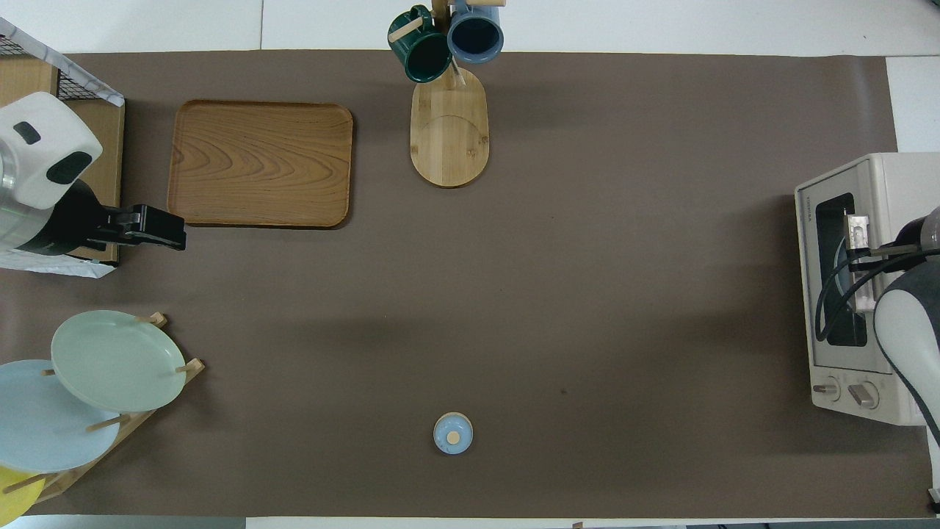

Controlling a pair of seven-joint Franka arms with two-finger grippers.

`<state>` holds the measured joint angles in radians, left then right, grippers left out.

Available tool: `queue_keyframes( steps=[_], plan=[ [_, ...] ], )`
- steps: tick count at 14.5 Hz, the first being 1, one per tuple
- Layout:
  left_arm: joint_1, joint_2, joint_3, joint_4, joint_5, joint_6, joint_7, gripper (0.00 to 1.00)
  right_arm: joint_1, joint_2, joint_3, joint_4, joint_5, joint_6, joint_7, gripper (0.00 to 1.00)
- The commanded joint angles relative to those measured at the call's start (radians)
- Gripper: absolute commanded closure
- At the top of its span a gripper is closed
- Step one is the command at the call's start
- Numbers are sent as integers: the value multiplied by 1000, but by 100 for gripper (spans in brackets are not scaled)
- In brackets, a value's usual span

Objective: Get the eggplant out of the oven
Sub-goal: 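Pull the toaster oven door down open with the right gripper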

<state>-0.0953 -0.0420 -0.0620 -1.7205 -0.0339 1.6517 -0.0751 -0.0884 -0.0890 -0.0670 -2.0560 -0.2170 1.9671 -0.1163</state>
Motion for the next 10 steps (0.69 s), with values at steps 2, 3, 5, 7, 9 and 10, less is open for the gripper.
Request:
queue_keyframes(
  steps=[2,3,5,7,9,10],
  plan=[
    [13,-19,-9,-13,19,-3,0,0,-10,-11,9,-32,-22,19,-14,100],
    [13,-19,-9,-16,19,-1,0,0,-10,-11,9,-47,-24,33,-16,100],
    [13,-21,-9,-17,19,3,0,0,-4,-9,9,-64,-24,88,-13,100],
    [14,-24,-7,-21,19,-1,-2,0,6,9,12,-65,-24,101,0,100],
    [14,-24,-6,-21,19,3,-3,0,7,24,13,-69,-22,121,7,100],
    [22,-22,-7,-21,19,5,-3,0,9,34,15,-70,-19,131,9,100]
  ],
)
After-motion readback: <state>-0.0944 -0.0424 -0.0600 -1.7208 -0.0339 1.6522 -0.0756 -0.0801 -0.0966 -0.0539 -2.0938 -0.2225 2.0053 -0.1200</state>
